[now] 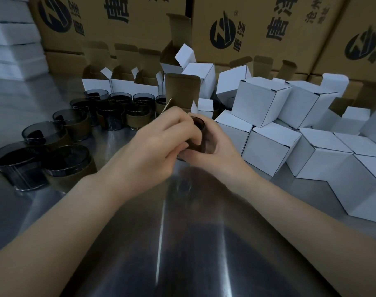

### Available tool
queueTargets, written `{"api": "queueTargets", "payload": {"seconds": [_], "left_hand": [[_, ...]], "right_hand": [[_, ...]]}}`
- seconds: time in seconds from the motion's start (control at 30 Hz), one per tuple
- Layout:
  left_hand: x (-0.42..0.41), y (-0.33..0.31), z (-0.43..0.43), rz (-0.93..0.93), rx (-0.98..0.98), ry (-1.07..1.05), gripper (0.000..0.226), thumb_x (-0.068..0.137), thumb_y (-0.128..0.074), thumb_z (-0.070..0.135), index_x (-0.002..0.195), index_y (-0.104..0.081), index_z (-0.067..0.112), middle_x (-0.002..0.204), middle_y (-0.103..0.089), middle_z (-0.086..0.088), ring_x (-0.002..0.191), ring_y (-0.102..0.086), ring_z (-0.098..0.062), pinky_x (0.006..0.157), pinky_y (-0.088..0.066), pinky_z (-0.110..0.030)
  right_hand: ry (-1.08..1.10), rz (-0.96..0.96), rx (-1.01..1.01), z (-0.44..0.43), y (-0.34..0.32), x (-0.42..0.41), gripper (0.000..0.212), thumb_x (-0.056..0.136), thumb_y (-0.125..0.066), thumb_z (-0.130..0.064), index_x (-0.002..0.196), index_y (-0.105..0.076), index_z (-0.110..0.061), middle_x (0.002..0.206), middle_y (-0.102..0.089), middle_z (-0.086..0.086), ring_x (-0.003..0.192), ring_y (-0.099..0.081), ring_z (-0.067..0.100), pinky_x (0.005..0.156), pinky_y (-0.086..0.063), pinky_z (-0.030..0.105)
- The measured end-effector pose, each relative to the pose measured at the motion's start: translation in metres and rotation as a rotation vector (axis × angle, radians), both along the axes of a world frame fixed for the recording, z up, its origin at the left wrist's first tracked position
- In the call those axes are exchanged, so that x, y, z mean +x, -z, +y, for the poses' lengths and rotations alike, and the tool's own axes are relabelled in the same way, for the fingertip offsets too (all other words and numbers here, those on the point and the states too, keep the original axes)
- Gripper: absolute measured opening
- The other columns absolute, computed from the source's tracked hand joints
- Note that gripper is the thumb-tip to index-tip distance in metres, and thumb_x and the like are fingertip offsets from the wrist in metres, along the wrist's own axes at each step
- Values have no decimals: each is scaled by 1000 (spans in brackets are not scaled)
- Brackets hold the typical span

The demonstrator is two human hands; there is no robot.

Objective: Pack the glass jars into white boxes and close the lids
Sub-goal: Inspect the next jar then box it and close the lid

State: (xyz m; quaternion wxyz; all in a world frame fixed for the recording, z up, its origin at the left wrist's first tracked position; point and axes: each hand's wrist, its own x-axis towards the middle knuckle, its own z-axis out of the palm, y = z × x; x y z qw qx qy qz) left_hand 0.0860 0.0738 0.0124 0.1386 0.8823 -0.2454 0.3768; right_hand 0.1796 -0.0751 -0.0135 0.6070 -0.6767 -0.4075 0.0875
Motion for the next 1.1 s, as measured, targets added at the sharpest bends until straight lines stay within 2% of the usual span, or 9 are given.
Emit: {"api": "queueTargets", "payload": {"seconds": [0.13,0.2,0.27,0.37,0.47,0.63,0.8,0.97,1.1], "left_hand": [[2,5,-3,2,-51,-16,26,82,-63,-9,106,-64,2,106,-60,-12,101,-54,-16,90,-46,-23],[3,7,-2,-15,-106,-56,34,82,-69,1,115,-62,3,112,-59,-4,107,-54,-15,97,-42,-18],[2,8,-1,-20,-192,-94,46,83,-70,18,125,-55,9,118,-52,6,112,-53,-15,100,-41,-21],[2,13,2,46,-355,-137,64,79,-73,31,135,-41,22,123,-52,7,119,-53,-15,103,-44,-31],[7,19,7,145,-477,-174,74,74,-73,43,138,-37,26,126,-51,10,120,-50,-6,103,-42,-23],[15,32,17,254,-440,-195,91,68,-74,62,144,-36,28,127,-44,18,117,-43,1,93,-37,-17],[20,36,18,261,-357,-196,84,66,-72,62,139,-38,35,121,-44,20,116,-41,-3,95,-36,-26],[19,36,14,250,-384,-203,74,71,-71,49,137,-46,27,121,-48,17,117,-45,-7,97,-37,-27],[17,35,13,241,-355,-190,70,73,-68,43,137,-44,30,123,-48,17,119,-43,-7,98,-35,-28]], "right_hand": [[29,11,60,-1,2,4,59,74,-80,-5,125,-55,-19,124,-62,3,115,-61,12,95,-52,26],[42,28,83,-1,4,5,58,71,-79,-7,122,-55,-24,122,-63,1,114,-62,11,94,-53,26],[66,28,88,-2,6,6,60,72,-81,-9,121,-54,-29,119,-64,-7,113,-62,6,91,-52,20],[117,5,85,-2,7,8,65,73,-85,-14,127,-52,-29,122,-62,-14,118,-58,2,95,-50,17],[145,-31,88,-1,7,8,64,73,-86,-17,124,-51,-33,118,-60,-22,115,-57,-5,90,-48,11],[140,-57,109,-1,6,6,59,71,-87,-17,114,-52,-37,104,-62,-35,108,-59,-9,81,-48,7],[110,-42,110,-2,6,7,59,72,-86,-18,114,-49,-37,110,-62,-27,110,-61,-1,84,-50,13],[84,-55,70,-1,7,4,60,72,-85,-17,113,-45,-35,106,-58,-28,108,-59,-6,80,-50,10],[91,-102,48,-1,9,2,65,73,-85,-12,114,-39,-32,114,-51,-14,108,-56,-9,83,-48,8]]}}
